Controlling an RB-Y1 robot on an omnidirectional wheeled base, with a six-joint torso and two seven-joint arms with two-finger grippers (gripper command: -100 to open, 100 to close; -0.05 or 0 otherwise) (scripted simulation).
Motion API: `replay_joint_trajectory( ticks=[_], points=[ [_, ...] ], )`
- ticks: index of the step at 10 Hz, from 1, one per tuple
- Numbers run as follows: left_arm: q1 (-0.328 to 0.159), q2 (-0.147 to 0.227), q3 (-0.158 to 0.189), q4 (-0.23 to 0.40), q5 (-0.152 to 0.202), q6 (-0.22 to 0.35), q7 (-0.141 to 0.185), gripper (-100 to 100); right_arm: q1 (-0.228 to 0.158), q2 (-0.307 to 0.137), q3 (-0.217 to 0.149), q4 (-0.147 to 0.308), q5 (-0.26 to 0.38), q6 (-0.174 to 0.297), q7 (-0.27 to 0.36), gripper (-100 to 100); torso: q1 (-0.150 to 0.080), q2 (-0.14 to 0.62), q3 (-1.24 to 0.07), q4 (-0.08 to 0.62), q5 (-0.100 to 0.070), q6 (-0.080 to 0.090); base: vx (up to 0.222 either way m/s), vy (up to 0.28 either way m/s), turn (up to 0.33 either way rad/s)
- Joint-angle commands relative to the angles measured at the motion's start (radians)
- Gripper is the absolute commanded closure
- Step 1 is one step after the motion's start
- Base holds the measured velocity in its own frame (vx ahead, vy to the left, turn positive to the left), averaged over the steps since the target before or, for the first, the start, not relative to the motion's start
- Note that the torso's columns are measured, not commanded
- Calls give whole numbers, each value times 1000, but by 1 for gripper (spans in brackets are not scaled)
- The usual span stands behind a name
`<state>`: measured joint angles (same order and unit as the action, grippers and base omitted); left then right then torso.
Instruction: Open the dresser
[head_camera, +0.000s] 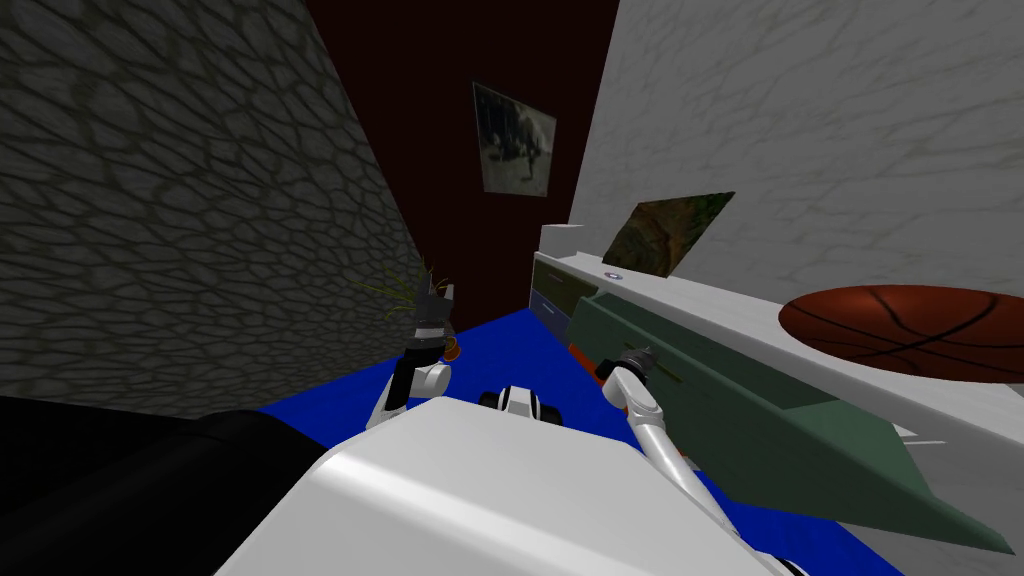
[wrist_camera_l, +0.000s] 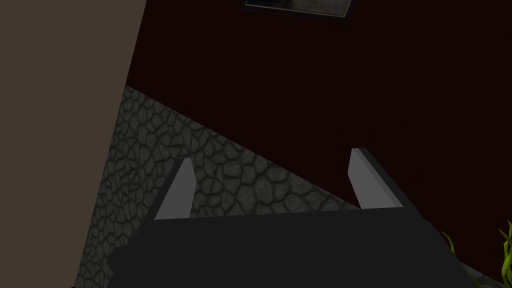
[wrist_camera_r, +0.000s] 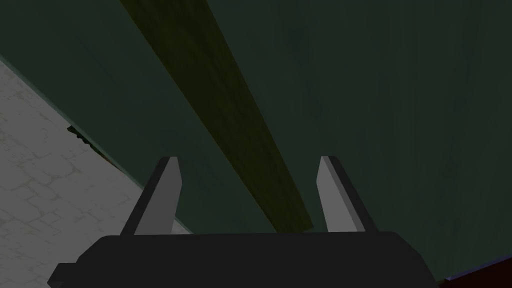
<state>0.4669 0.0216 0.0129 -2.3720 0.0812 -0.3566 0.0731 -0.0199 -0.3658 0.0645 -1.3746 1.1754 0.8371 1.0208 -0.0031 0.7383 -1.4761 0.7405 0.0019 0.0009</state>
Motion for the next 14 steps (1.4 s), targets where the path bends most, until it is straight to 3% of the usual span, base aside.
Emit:
replay_joint_trajectory(
  ticks=[1, 8, 9, 10, 14],
  points=[
    [0, 0, 0, 0, 0, 0, 0, 0, -19, -4, -12, -21, -39, 2, 59, -100, 0, -2, -1, -2, -2, -1, -24, 3, -12],
    [0, 0, 0, 0, 0, 0, 0, 0, -88, -17, -50, -77, -167, 6, 235, -100, 9, 7, 3, 4, 4, -1, -29, 8, -19],
    [0, 0, 0, 0, 0, 0, 0, 0, -76, -13, -44, -59, -156, 5, 213, -100, 10, 8, 4, 5, 6, -1, -8, 2, 5],
    [0, 0, 0, 0, 0, 0, 0, 0, -76, -12, -44, -57, -159, 4, 217, 0, 10, 7, 4, 4, 5, 0, 0, 0, 0],
    [0, 0, 0, 0, 0, 0, 0, 0, -69, -6, -40, -50, -162, 3, 217, 0, 5, 3, 2, 0, 1, 0, 0, 0, 0]
  ],
)
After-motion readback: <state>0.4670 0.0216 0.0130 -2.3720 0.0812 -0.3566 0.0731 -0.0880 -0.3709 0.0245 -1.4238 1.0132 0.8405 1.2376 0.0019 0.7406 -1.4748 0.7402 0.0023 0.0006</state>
